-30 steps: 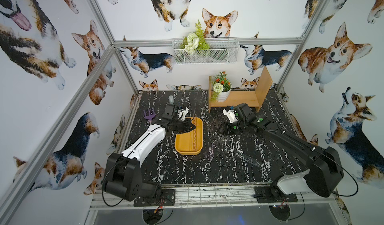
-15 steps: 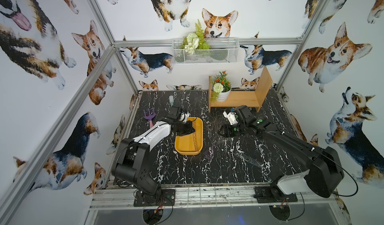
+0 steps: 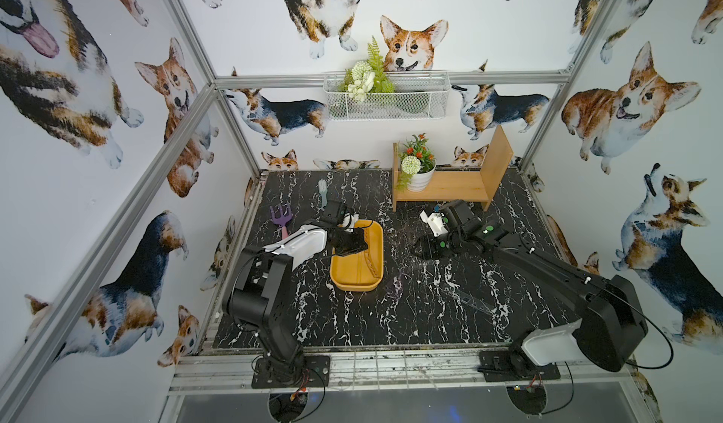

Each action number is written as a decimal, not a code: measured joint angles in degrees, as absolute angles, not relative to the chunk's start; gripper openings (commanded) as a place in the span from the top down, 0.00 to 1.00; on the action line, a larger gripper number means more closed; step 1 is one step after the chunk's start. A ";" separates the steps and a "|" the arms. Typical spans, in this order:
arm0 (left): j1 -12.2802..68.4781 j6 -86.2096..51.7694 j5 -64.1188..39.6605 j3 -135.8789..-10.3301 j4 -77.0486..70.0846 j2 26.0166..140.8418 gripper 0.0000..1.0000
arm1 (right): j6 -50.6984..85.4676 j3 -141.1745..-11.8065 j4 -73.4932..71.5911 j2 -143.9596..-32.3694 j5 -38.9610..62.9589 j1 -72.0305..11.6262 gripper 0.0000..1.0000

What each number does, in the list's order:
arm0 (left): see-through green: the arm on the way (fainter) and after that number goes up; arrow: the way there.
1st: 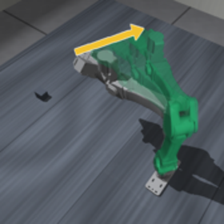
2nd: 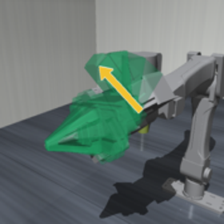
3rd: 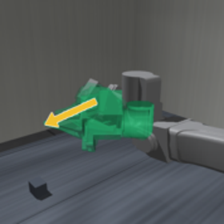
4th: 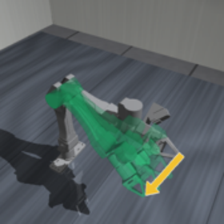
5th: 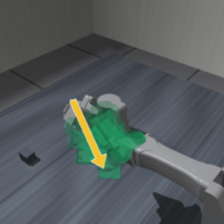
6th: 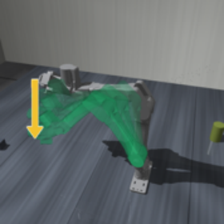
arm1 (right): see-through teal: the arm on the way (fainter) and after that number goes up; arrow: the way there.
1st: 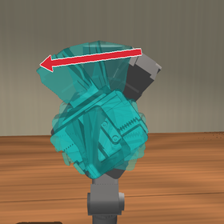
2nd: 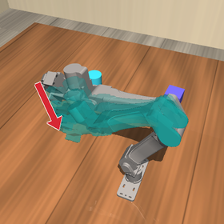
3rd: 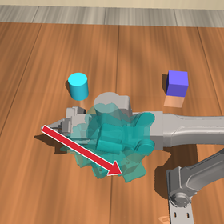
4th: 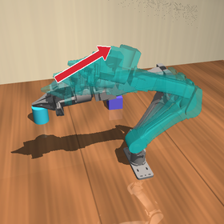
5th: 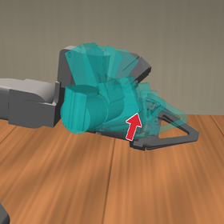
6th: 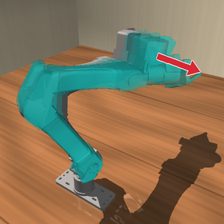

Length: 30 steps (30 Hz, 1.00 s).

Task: Put the scattered rulers into the storage box
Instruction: Place the ruler in the storage box.

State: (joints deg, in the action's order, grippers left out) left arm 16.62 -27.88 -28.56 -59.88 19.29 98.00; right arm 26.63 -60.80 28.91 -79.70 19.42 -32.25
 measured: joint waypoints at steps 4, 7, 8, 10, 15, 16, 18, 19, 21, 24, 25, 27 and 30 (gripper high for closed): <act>16.58 -27.92 -28.69 -60.73 18.96 98.70 1.00 | 26.72 -60.47 28.84 -79.13 19.40 -32.25 0.46; 16.58 -27.92 -28.80 -61.04 18.98 98.83 1.00 | 26.72 -60.12 28.84 -79.00 19.40 -32.25 0.46; 16.58 -27.90 -28.77 -61.23 19.00 98.85 1.00 | 26.72 -60.07 28.84 -78.96 19.40 -32.25 0.46; 16.53 -27.86 -28.80 -61.76 19.18 98.85 1.00 | 26.74 -59.99 28.86 -78.87 19.42 -32.25 0.46; 16.23 -27.38 -28.91 -62.96 19.97 98.85 1.00 | 26.74 -59.96 28.84 -78.72 19.42 -32.25 0.46; 16.10 -27.31 -28.95 -62.98 20.10 98.85 1.00 | 26.74 -59.96 28.84 -78.70 19.42 -32.25 0.46; 15.97 -27.14 -29.04 -62.98 20.47 98.85 1.00 | 26.74 -59.90 28.84 -78.59 19.42 -32.25 0.46; 15.90 -26.96 -29.06 -62.92 20.56 98.85 1.00 | 26.74 -59.88 28.84 -78.54 19.42 -32.25 0.46; 15.90 -26.76 -29.23 -62.48 20.34 98.96 1.00 | 26.74 -59.86 28.84 -78.52 19.40 -32.25 0.46; 15.92 -26.76 -29.45 -61.39 20.34 99.77 1.00 | 26.74 -59.77 28.84 -78.50 19.42 -32.25 0.46; 15.92 -26.79 -29.47 -60.99 20.34 100.03 1.00 | 26.74 -59.75 28.84 -78.50 19.40 -32.25 0.46; 15.92 -26.79 -29.54 -60.55 20.23 100.44 1.00 | 26.74 -59.72 28.84 -78.46 19.40 -32.25 0.46; 15.92 -26.79 -29.56 -60.31 19.75 100.92 1.00 | 26.74 -59.61 28.84 -78.35 19.40 -32.25 0.46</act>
State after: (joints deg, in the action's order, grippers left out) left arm 15.92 -26.79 -29.56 -60.31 19.75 100.92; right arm 26.74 -59.61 28.84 -78.35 19.40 -32.25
